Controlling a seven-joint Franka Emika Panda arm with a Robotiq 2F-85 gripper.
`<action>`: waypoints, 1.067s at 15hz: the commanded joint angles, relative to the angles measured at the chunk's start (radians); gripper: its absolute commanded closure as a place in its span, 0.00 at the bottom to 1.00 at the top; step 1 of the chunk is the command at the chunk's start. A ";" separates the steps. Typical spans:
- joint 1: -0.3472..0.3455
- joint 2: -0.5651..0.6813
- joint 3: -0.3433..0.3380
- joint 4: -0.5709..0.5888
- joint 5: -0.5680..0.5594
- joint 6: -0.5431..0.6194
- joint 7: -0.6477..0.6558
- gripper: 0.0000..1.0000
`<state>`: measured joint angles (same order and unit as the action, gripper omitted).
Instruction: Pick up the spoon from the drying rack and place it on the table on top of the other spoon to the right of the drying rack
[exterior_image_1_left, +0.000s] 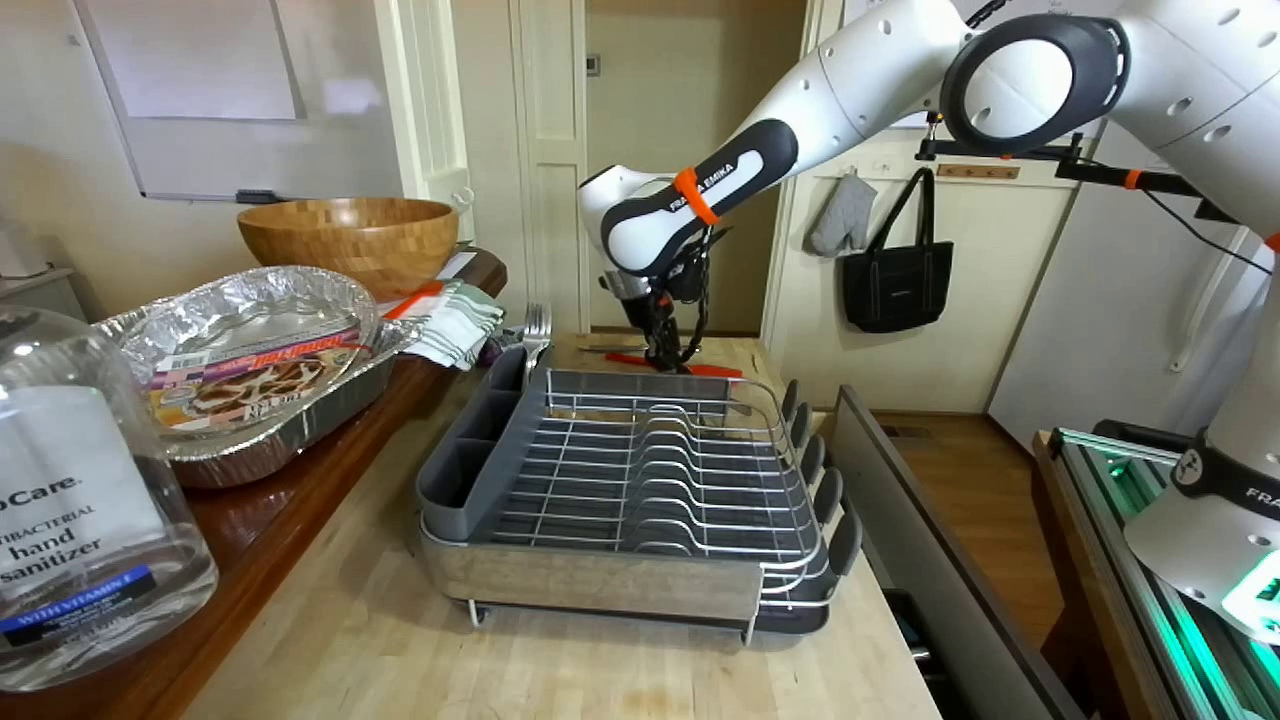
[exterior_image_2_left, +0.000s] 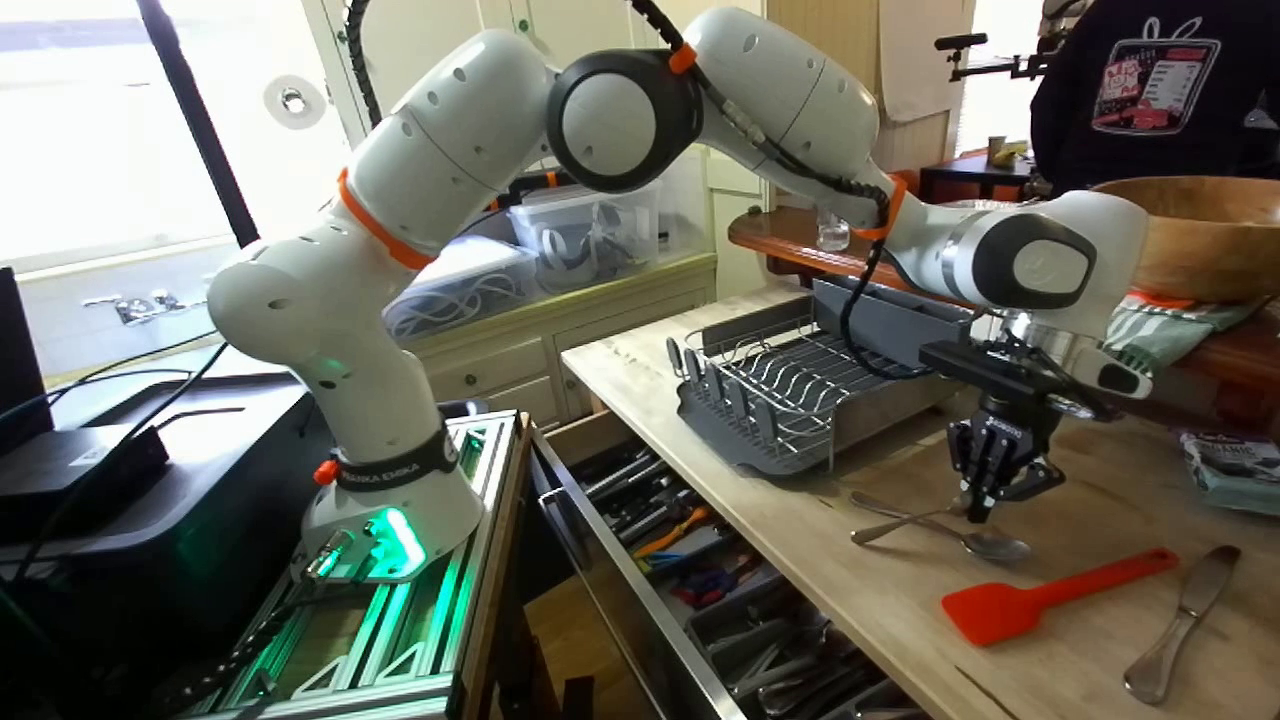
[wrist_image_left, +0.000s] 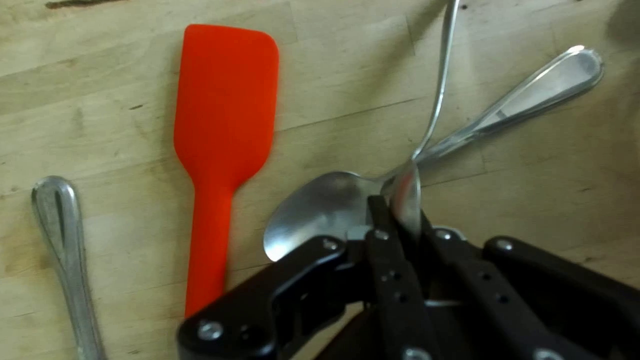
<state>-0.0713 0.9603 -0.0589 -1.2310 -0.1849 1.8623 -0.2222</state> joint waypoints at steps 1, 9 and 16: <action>0.003 0.050 0.004 0.030 -0.006 0.017 0.003 0.98; 0.007 0.060 0.005 0.035 -0.005 0.005 0.004 0.98; 0.010 0.063 0.004 0.040 -0.006 0.001 0.008 0.60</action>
<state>-0.0643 0.9913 -0.0570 -1.2269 -0.1848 1.8624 -0.2220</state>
